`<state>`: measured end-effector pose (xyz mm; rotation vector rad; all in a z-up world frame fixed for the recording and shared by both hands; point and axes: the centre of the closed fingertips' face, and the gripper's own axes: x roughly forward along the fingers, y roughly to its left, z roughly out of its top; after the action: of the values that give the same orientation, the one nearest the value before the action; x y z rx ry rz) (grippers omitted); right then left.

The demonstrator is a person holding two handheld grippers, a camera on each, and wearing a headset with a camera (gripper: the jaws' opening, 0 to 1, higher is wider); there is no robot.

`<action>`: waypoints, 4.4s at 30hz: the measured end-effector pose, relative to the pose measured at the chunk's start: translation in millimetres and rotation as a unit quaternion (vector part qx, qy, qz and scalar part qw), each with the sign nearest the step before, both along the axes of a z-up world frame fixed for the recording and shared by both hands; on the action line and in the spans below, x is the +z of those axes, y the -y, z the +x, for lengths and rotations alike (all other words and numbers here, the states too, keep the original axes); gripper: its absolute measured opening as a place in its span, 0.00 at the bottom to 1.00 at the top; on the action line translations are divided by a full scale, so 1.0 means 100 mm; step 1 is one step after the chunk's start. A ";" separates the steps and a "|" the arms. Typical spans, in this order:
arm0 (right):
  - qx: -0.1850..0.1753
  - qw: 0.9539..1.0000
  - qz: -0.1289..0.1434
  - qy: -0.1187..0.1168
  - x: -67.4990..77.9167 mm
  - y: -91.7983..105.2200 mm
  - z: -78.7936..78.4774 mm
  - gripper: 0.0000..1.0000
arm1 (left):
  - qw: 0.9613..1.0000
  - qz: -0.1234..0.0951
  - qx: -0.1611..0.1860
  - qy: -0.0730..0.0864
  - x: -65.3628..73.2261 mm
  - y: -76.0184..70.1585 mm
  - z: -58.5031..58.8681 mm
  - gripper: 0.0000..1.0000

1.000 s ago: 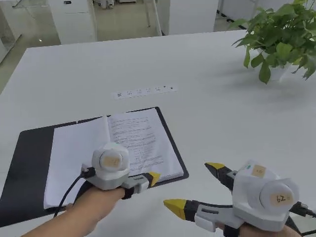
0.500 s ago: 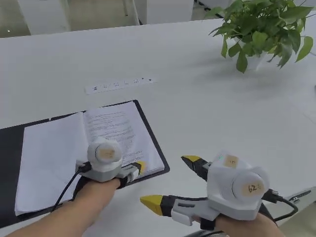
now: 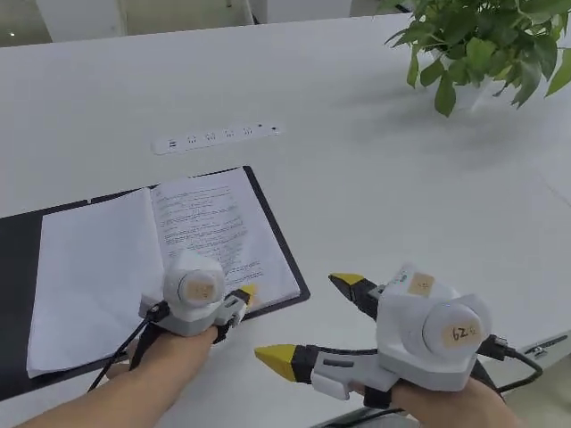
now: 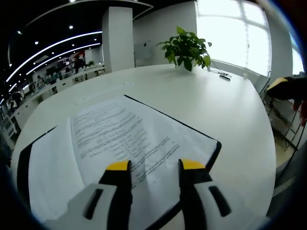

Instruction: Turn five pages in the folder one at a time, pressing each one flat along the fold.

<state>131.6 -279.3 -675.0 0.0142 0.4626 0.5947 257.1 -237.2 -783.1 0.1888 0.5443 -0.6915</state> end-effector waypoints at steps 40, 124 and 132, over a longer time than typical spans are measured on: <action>-0.013 0.997 0.016 -0.074 -0.53 -0.01 0.83 0.51 | 1.000 -0.011 0.027 0.001 -0.01 -0.09 0.16 0.00; -0.039 0.981 0.171 -0.085 0.05 -0.56 0.99 0.00 | 0.997 -0.047 0.052 -0.046 0.35 -0.94 -0.31 0.31; -0.014 0.969 0.224 -0.098 0.26 -1.10 0.96 0.00 | 0.995 -0.047 0.082 -0.032 0.54 -1.57 -0.52 0.37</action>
<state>228.0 -169.0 -649.3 0.5141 0.5104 0.6628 205.3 -79.9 -729.4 0.0345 0.5802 -0.5634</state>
